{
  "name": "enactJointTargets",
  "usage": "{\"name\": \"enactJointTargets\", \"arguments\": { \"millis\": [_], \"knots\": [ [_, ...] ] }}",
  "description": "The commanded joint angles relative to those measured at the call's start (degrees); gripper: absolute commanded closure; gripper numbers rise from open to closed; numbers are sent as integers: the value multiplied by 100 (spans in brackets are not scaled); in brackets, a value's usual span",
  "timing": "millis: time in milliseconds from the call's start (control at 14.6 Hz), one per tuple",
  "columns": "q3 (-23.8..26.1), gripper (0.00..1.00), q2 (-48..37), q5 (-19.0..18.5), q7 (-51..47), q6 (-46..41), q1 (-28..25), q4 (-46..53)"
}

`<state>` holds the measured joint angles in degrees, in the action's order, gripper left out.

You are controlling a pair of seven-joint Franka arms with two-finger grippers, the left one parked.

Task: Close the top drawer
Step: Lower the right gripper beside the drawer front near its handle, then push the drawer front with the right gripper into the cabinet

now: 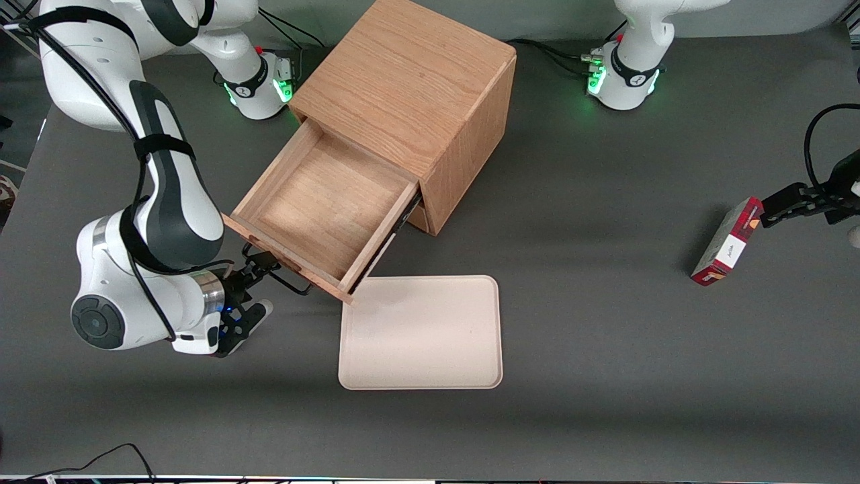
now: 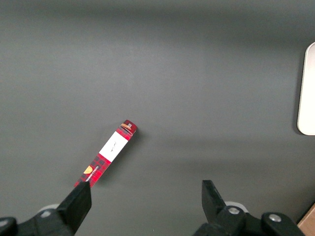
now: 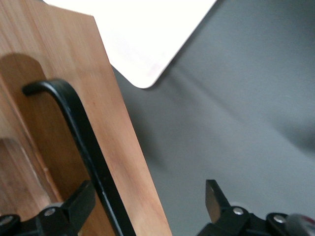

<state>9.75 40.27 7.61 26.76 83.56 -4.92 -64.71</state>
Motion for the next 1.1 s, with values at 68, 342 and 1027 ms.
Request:
{"name": "enactJointTargets", "arguments": {
  "millis": [68, 342, 1027],
  "knots": [
    [79, 0, -545, 284, -399, 230, -44, -821],
    [123, 0, -1265, 557, -400, 599, -35, -1955],
    [255, 0, -2277, 1277, -409, 1382, -35, -3741]
  ]
}}
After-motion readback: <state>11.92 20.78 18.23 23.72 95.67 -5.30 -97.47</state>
